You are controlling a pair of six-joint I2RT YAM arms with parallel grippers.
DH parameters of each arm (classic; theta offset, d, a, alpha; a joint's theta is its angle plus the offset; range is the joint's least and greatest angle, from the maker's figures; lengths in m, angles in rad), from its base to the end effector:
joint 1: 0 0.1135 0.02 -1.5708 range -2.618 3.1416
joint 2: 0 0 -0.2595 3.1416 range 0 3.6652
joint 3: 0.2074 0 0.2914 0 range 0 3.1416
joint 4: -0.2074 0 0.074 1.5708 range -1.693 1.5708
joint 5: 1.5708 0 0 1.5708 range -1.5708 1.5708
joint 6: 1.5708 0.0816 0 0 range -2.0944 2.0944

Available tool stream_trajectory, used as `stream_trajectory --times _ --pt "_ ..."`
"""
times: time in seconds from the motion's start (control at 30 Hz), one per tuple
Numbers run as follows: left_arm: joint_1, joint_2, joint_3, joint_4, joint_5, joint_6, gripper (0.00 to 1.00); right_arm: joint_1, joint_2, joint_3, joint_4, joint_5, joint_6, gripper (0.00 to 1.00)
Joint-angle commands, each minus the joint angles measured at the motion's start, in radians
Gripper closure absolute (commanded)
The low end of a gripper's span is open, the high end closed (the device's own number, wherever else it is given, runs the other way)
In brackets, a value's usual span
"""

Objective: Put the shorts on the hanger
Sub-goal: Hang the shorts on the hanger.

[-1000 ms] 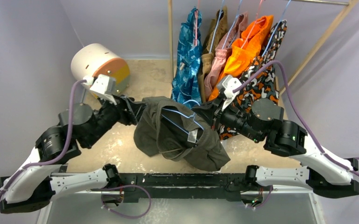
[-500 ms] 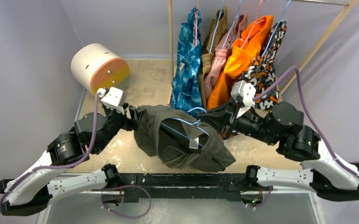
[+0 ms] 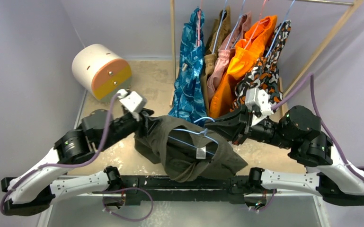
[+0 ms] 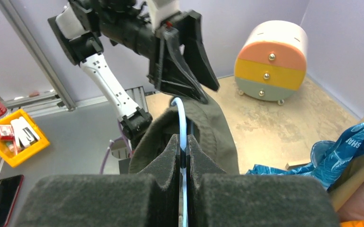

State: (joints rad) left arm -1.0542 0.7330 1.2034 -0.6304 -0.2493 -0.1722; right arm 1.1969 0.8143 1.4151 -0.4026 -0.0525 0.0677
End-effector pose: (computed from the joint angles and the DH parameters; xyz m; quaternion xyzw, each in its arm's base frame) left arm 0.1189 -0.1685 0.4455 0.2496 0.7176 -0.2928 0.5806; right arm 0.0675 0.1837 0.5435 -0.3561 0.5243 0.4705 0.6140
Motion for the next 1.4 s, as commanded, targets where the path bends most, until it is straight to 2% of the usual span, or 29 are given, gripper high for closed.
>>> stream_trajectory --times 0.0,0.1,0.2,0.23,0.3,0.4,0.47,0.57,0.7,0.83,1.17,1.37 --pt "0.002 0.078 -0.006 -0.057 0.004 0.014 0.68 0.0 -0.038 0.025 0.153 -0.057 0.007 1.0" --pt "0.002 0.1 -0.012 -0.074 -0.057 -0.002 0.84 0.001 -0.048 0.027 0.159 -0.044 0.009 1.0" --pt "0.002 0.108 -0.005 -0.091 -0.134 -0.012 0.91 0.001 -0.045 0.032 0.149 -0.029 0.004 1.0" --pt "0.002 0.106 0.0 -0.092 -0.162 -0.015 0.9 0.001 -0.041 0.032 0.142 -0.024 0.002 1.0" --pt "0.002 0.085 0.016 -0.086 -0.21 -0.017 0.81 0.001 -0.033 0.033 0.132 -0.017 -0.004 1.0" --pt "0.003 0.018 0.041 -0.047 -0.224 -0.003 0.6 0.001 -0.024 0.031 0.126 -0.018 -0.009 1.0" --pt "0.003 -0.035 0.047 -0.008 -0.179 0.021 0.5 0.001 -0.022 0.033 0.123 -0.019 -0.013 1.0" --pt "0.003 -0.1 0.051 0.028 -0.056 0.057 0.43 0.001 -0.018 0.036 0.122 -0.03 -0.016 1.0" --pt "0.002 -0.116 0.068 -0.017 0.247 0.105 0.41 0.0 -0.008 0.041 0.118 -0.05 -0.017 1.0" --pt "0.002 -0.052 0.077 -0.114 0.397 0.125 0.41 0.001 0.004 0.04 0.12 -0.072 -0.017 1.0" --pt "0.002 0.011 0.04 -0.133 0.528 0.294 0.39 0.0 0.035 0.05 0.126 -0.115 -0.013 1.0" --pt "0.002 0.037 0.034 -0.095 0.571 0.315 0.39 0.0 0.045 0.049 0.134 -0.129 -0.008 1.0"
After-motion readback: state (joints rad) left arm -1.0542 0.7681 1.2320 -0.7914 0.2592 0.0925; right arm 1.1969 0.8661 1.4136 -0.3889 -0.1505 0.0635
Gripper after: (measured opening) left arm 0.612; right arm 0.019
